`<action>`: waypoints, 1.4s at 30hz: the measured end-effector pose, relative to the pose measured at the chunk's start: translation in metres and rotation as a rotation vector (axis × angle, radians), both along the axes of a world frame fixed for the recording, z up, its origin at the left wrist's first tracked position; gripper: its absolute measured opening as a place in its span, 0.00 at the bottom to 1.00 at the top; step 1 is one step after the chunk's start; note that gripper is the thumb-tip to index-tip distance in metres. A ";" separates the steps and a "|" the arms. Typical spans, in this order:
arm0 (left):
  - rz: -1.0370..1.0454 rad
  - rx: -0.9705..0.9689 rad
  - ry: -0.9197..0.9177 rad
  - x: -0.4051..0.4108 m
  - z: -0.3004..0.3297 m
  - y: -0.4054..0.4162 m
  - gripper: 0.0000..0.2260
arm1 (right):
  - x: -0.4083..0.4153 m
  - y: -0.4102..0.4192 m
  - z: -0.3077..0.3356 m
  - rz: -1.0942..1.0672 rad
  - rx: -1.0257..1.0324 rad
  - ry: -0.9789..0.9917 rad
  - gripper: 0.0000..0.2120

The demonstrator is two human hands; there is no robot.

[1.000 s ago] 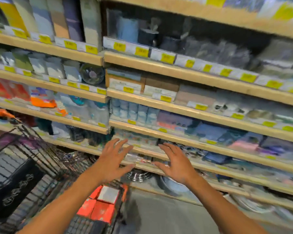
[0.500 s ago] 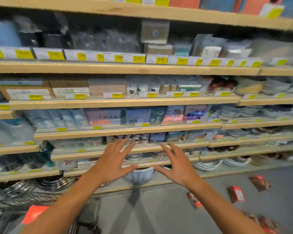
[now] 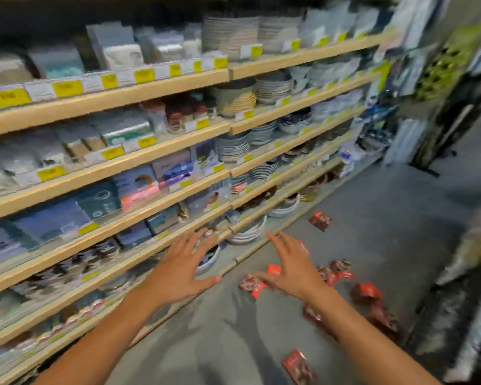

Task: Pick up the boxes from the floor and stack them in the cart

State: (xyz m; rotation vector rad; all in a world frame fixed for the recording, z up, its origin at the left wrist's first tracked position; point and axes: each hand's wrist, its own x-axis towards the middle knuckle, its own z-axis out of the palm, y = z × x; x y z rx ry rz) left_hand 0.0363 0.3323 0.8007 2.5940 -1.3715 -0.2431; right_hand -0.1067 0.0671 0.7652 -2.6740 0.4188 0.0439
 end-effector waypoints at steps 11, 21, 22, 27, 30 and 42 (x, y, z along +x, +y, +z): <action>-0.440 0.040 0.108 0.034 -0.026 -0.130 0.40 | -0.091 -0.040 -0.002 -0.509 -0.070 0.017 0.47; -0.721 0.044 0.175 0.083 -0.053 -0.184 0.38 | -0.117 -0.007 -0.001 -0.879 0.014 0.041 0.45; -0.751 0.057 0.191 0.082 -0.057 -0.192 0.38 | -0.120 -0.004 -0.003 -0.915 0.018 0.044 0.45; -0.830 0.047 0.252 0.070 -0.069 -0.234 0.37 | -0.144 0.002 -0.015 -1.037 0.074 0.120 0.44; -0.858 0.053 0.273 0.063 -0.069 -0.261 0.36 | -0.156 -0.012 -0.027 -1.088 0.114 0.131 0.44; -0.626 0.156 0.339 0.081 -0.092 -0.370 0.40 | -0.128 -0.149 -0.075 -0.961 0.229 0.056 0.42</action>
